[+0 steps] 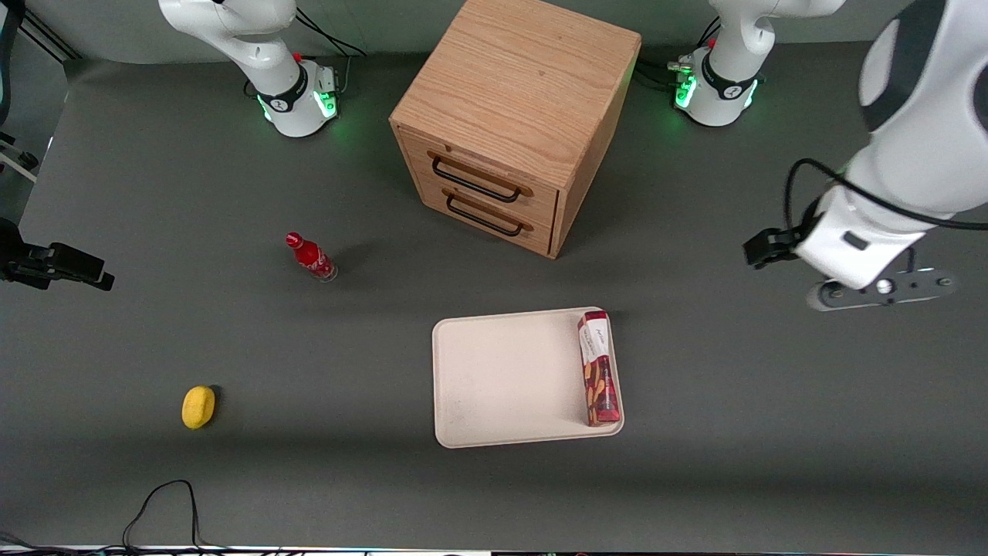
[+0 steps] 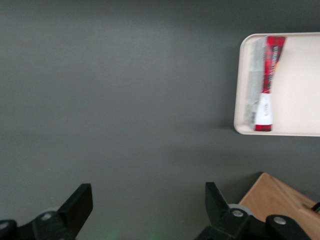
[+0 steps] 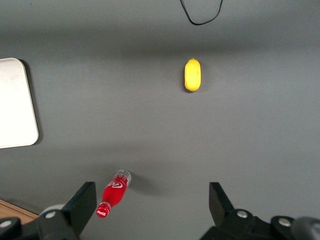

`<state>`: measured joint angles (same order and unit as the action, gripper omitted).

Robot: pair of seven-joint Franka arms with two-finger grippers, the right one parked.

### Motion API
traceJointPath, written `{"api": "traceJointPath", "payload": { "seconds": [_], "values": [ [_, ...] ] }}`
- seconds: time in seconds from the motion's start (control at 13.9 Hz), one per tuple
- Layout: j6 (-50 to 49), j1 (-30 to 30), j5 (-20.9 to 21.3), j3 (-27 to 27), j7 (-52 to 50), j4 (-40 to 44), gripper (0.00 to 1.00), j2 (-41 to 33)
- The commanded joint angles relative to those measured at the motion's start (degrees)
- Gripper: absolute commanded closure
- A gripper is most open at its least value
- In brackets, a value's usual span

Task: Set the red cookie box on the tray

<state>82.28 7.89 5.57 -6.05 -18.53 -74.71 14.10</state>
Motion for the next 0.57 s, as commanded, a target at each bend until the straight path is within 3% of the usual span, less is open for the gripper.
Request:
{"api": "traceJointPath", "payload": {
  "seconds": [0.0, 0.5],
  "values": [
    [3.8, -4.0, -0.4, -0.5, 5.4, -8.4, 0.00, -5.2],
    [12.0, -11.5, -2.1, -0.3, 12.5, -16.1, 0.00, -8.5]
  ]
}}
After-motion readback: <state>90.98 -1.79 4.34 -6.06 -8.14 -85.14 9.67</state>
